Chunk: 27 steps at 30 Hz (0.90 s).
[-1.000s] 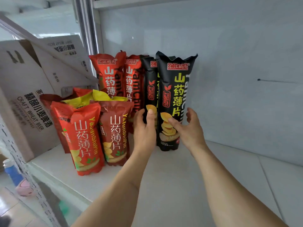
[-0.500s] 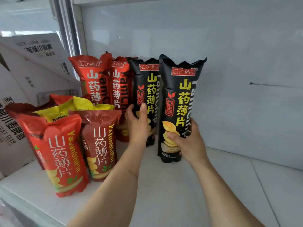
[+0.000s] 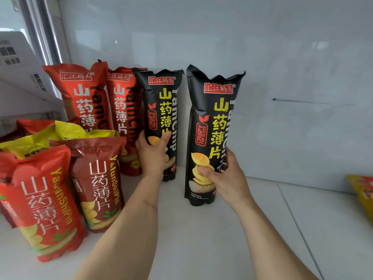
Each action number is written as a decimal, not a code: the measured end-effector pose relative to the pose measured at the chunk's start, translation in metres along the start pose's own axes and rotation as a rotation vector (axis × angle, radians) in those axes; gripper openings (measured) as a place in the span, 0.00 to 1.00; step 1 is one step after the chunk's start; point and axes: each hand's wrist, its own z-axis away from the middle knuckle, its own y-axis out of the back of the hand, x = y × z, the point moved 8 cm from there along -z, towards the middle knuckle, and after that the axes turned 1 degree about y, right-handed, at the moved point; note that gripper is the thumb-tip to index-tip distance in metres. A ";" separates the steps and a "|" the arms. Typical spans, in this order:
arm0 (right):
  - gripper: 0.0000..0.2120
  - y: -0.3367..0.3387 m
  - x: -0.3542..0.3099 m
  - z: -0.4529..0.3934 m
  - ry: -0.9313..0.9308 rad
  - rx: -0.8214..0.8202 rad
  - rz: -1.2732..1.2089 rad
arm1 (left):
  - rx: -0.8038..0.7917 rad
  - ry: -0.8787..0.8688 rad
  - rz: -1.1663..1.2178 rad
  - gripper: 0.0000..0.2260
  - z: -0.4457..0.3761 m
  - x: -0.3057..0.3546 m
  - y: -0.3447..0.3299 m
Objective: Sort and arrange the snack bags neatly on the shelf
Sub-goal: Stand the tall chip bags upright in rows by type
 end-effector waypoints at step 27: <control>0.35 0.139 -0.015 0.136 -0.109 0.359 -0.008 | -0.728 0.245 0.260 0.17 0.167 0.019 -0.127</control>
